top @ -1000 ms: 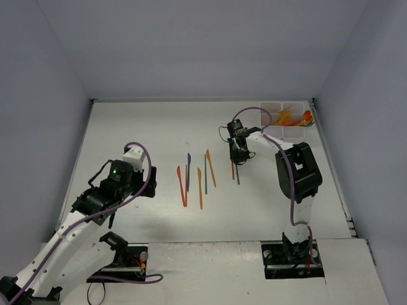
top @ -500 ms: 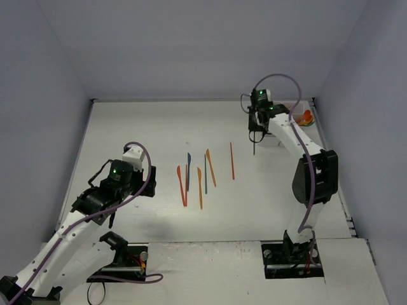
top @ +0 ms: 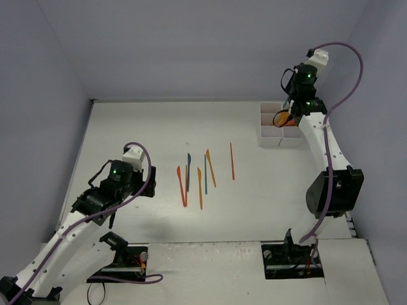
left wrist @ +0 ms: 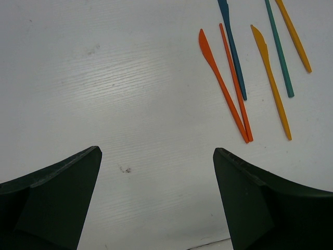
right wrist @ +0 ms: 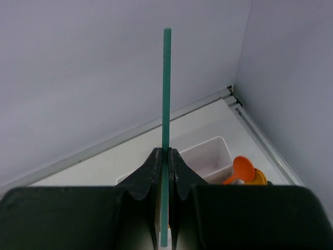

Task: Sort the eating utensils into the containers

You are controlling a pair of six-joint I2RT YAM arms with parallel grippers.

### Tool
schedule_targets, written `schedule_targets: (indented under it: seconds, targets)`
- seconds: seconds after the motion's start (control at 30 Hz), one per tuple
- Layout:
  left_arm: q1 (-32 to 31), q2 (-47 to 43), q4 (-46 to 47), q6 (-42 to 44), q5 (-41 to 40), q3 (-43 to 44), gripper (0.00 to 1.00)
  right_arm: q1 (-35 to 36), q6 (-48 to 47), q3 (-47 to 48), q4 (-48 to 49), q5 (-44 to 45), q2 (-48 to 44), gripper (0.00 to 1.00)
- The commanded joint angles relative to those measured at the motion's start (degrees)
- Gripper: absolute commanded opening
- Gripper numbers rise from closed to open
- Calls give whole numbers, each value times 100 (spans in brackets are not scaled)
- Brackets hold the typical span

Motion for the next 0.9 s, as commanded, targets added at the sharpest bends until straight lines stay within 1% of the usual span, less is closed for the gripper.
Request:
schedule_targets:
  seconds: [0.0, 0.33, 0.67, 0.73, 0.8, 0.87]
  targets:
    - [-26, 54, 277, 2, -92, 139, 87, 3, 89, -428, 2179, 427, 103, 0]
    - [-34, 135, 269, -42, -84, 120, 87, -4, 597, -451, 3058, 477, 1167, 0]
    - [-40, 212, 269, -59, -61, 112, 87, 96, 815, -377, 3149, 292, 1887, 0]
    - [-43, 219, 269, -52, -44, 112, 87, 127, 788, -397, 3149, 248, 1948, 2]
    - [-35, 221, 277, -50, -40, 112, 87, 143, 764, -455, 3141, 211, 1989, 6]
    - [-43, 212, 269, -52, -31, 121, 87, 173, 739, -528, 3137, 199, 1960, 17]
